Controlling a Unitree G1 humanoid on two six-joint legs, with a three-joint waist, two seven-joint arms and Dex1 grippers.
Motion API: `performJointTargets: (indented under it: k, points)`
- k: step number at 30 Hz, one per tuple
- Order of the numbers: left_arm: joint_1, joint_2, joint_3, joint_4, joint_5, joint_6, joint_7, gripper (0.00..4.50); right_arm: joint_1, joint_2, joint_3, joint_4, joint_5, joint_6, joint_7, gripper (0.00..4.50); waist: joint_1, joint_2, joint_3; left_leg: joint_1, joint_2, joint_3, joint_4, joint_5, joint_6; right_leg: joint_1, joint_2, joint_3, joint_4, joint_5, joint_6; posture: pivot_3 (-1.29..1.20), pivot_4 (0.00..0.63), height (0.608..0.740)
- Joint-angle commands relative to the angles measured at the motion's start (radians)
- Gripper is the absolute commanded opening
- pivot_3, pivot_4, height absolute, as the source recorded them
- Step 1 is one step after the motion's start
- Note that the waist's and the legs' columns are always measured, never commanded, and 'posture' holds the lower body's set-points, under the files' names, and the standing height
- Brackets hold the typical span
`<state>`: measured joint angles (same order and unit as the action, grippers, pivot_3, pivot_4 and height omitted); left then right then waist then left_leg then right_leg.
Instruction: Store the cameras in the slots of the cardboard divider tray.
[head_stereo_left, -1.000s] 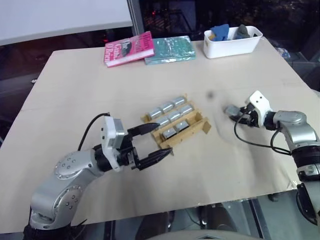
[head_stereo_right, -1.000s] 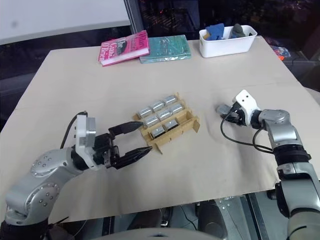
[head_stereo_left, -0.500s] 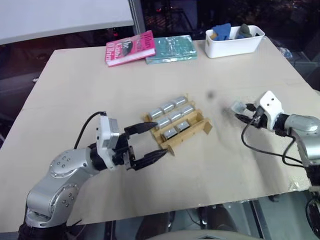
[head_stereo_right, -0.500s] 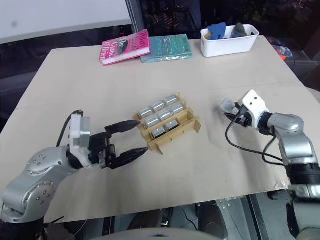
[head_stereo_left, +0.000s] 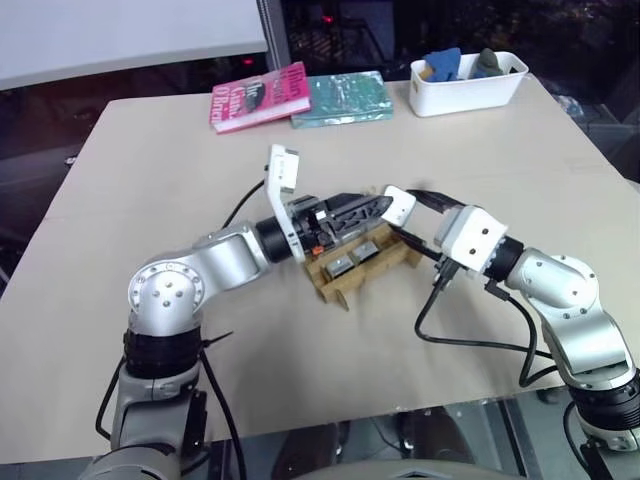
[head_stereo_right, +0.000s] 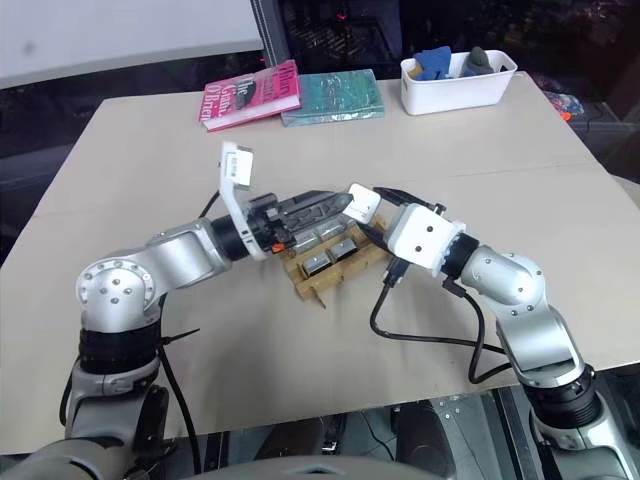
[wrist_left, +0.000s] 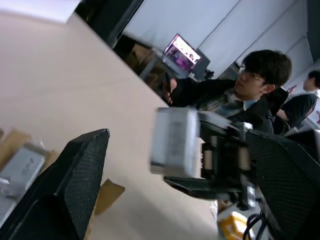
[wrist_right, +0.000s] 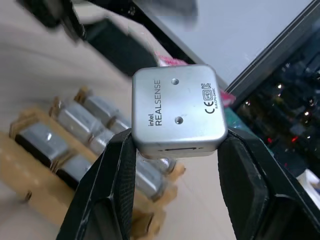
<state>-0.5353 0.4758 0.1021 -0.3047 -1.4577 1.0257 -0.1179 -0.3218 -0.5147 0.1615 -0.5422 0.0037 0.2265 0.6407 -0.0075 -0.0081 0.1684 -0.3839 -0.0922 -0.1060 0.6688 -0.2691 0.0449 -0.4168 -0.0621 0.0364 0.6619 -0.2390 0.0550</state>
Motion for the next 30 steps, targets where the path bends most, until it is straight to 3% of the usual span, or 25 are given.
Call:
performJointTargets:
  k: [1,4,6,8,13,16,18,22,24,30]
  points:
    - [-0.037,-0.001,-0.005,-0.004,-0.043,0.019,0.017,4.50,-0.021,0.016,0.005,-0.069,-0.015,0.008,-0.027,1.83,0.001,0.000,0.000,0.000,0.000,0.000,0.000,0.000,0.000,0.000,0.000,0.000,0.000,0.000,0.000,0.00,0.150,0.740]
    - [-0.049,-0.002,-0.008,0.001,-0.047,0.027,0.017,4.50,-0.026,0.025,0.010,-0.085,-0.017,0.027,-0.035,1.83,0.001,0.000,0.000,0.000,0.000,0.000,0.000,0.000,0.000,0.000,0.000,0.000,0.000,0.000,0.000,0.00,0.150,0.740]
    - [-0.056,-0.007,-0.011,0.007,-0.050,0.029,0.019,3.98,-0.030,0.030,0.013,-0.094,-0.019,0.038,-0.037,1.83,0.001,0.000,0.000,0.000,0.000,0.000,0.000,0.000,0.000,0.000,0.000,0.000,0.000,0.000,0.000,0.00,0.150,0.740]
    - [-0.062,-0.009,-0.013,0.011,-0.054,0.033,0.016,3.24,-0.034,0.034,0.013,-0.102,-0.019,0.050,-0.038,1.83,0.001,0.000,0.000,0.000,0.000,0.000,0.000,0.000,0.000,0.000,0.000,0.000,0.000,0.000,0.000,0.00,0.150,0.740]
    - [-0.070,-0.006,-0.013,0.018,-0.056,0.037,0.005,0.81,-0.038,0.036,0.017,-0.115,-0.017,0.074,-0.035,1.83,0.001,0.000,0.000,0.000,0.000,0.000,0.000,0.000,0.000,0.000,0.000,0.001,0.000,0.000,0.000,0.00,0.150,0.740]
    - [-0.076,-0.004,-0.009,0.023,-0.055,0.034,-0.009,0.76,-0.038,0.035,0.012,-0.127,0.023,0.110,-0.017,1.83,0.001,0.000,0.000,0.000,0.000,0.000,0.000,0.000,0.000,0.000,0.000,0.001,0.000,0.000,0.000,0.00,0.150,0.740]
    - [-0.078,-0.002,-0.008,0.022,-0.045,0.031,-0.024,0.76,-0.035,0.038,0.006,-0.133,0.039,0.128,-0.021,2.85,0.001,0.000,0.000,0.000,0.000,0.000,0.000,0.000,0.000,0.000,0.000,0.001,0.000,0.000,0.000,0.00,0.150,0.740]
    - [-0.106,0.010,-0.015,0.039,0.019,0.020,-0.062,0.76,0.010,0.010,-0.019,-0.157,0.050,0.176,-0.019,4.43,0.002,0.000,0.000,0.000,0.000,0.000,0.000,0.000,0.000,0.000,0.000,0.001,0.000,0.000,0.000,0.00,0.150,0.740]
    - [-0.134,0.030,-0.040,0.056,0.106,0.006,-0.115,0.76,0.070,-0.017,-0.067,-0.192,0.090,0.217,-0.002,4.43,0.009,0.000,0.000,0.000,0.000,0.000,0.000,0.000,0.000,0.000,0.000,0.001,0.000,0.000,0.000,0.00,0.150,0.740]
    - [-0.270,0.075,-0.251,0.223,0.460,-0.062,-0.390,0.76,0.370,-0.067,-0.389,-0.366,0.300,0.304,0.042,4.43,0.029,0.000,0.000,-0.002,-0.002,-0.002,0.000,0.000,0.000,0.001,-0.001,-0.005,-0.003,0.000,0.000,0.00,0.150,0.740]
